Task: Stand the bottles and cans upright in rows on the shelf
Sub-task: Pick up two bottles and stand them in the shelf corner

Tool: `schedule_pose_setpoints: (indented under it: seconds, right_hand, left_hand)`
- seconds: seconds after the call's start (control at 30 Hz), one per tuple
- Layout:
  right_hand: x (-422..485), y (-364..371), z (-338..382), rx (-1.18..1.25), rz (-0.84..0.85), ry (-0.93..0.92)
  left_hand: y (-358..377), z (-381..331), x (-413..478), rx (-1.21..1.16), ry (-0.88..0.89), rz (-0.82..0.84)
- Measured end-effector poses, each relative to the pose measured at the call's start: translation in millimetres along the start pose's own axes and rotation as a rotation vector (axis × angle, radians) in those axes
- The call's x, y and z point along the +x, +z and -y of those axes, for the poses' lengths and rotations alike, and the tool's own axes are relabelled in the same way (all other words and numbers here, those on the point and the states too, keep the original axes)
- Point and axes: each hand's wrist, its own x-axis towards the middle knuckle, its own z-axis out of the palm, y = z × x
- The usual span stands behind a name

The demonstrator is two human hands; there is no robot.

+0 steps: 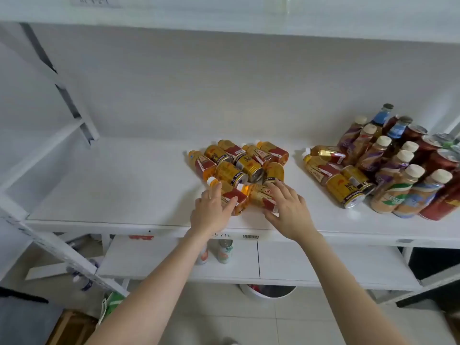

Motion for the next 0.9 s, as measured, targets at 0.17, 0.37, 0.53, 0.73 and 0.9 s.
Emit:
schedule_pose_setpoints:
  seconds: [0.17, 0.37, 0.53, 0.73, 0.9]
  right_hand:
    - [33, 14, -10, 0.022, 0.117, 0.002]
    - [58, 26, -16, -0.072, 0.125, -0.082]
    - [69, 35, -8, -0.123, 0.107, -0.137]
    - [70, 43, -2, -0.175, 0.038, -0.138]
    - [58, 44, 4, -0.235, -0.055, -0.126]
  left_hand:
    - [19, -12, 41, -0.28, -0.206, 0.149]
    - [27, -12, 63, -0.468, -0.427, 0.031]
    - [30, -5, 67, -0.875, -0.547, -0.043]
    - [31, -4, 57, -0.998, -0.545, -0.108]
    - [34, 9, 56, -0.878, -0.471, -0.138]
